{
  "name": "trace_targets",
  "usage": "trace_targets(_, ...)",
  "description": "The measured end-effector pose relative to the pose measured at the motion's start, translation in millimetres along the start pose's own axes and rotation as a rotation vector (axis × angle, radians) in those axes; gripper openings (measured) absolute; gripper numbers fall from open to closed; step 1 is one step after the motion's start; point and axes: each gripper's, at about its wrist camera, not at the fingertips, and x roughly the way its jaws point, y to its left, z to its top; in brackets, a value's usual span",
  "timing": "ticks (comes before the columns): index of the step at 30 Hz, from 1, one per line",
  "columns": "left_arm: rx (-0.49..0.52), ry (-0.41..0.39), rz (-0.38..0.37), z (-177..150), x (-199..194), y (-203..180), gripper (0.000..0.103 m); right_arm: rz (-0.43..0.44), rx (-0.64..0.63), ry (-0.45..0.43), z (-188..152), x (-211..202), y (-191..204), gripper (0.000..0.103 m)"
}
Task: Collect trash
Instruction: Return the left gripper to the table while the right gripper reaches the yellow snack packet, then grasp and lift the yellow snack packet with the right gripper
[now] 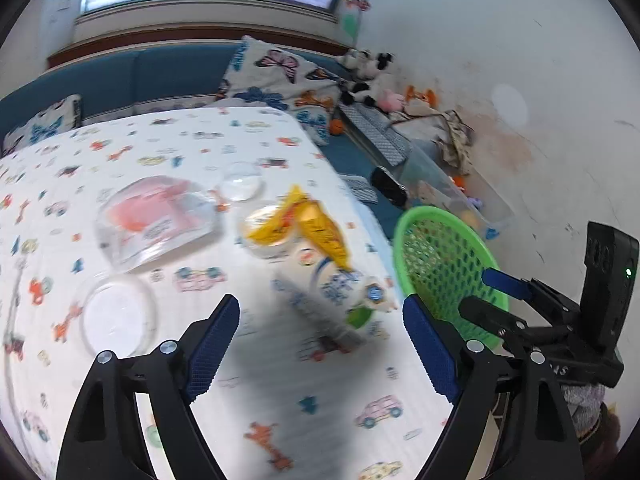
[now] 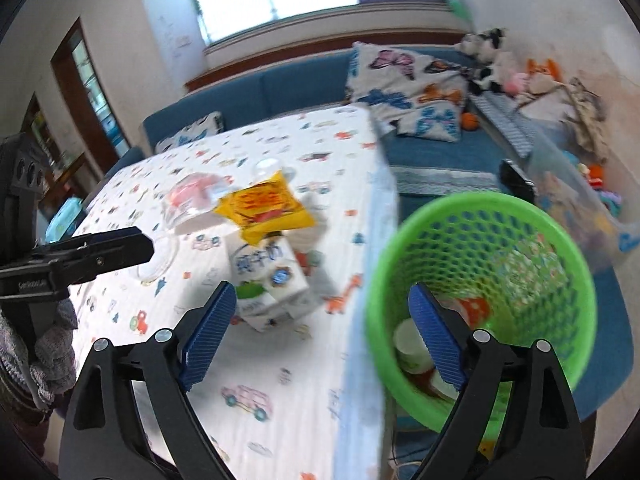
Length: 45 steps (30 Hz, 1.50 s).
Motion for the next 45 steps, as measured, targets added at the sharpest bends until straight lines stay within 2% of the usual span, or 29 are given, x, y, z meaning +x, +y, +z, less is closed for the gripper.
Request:
trace_targets(6, -0.056, -0.019, 0.041, -11, -12, 27, 0.084, 0.077, -0.043, 0.039, 25, 33, 24, 0.088)
trace_targets(11, -0.091, -0.017, 0.047, -18, -15, 45, 0.085, 0.143, -0.071, 0.080, 42, 61, 33, 0.088)
trace_targets(23, -0.133, 0.015, 0.029, -23, -5, 60, 0.086, 0.289, -0.090, 0.177, 72, 114, 15, 0.098)
trace_targets(31, -0.136, 0.031, 0.027, -21, 3, 65, 0.086, 0.377, -0.096, 0.217, 78, 142, 6, 0.098)
trace_targets(40, -0.129, 0.046, 0.027, -20, 11, 64, 0.086, 0.451, -0.032, 0.252, 75, 162, -4, 0.098)
trace_targets(45, -0.115, 0.053, 0.027, -21, 14, 60, 0.089, 0.455, -0.046, 0.233, 74, 156, -3, 0.091)
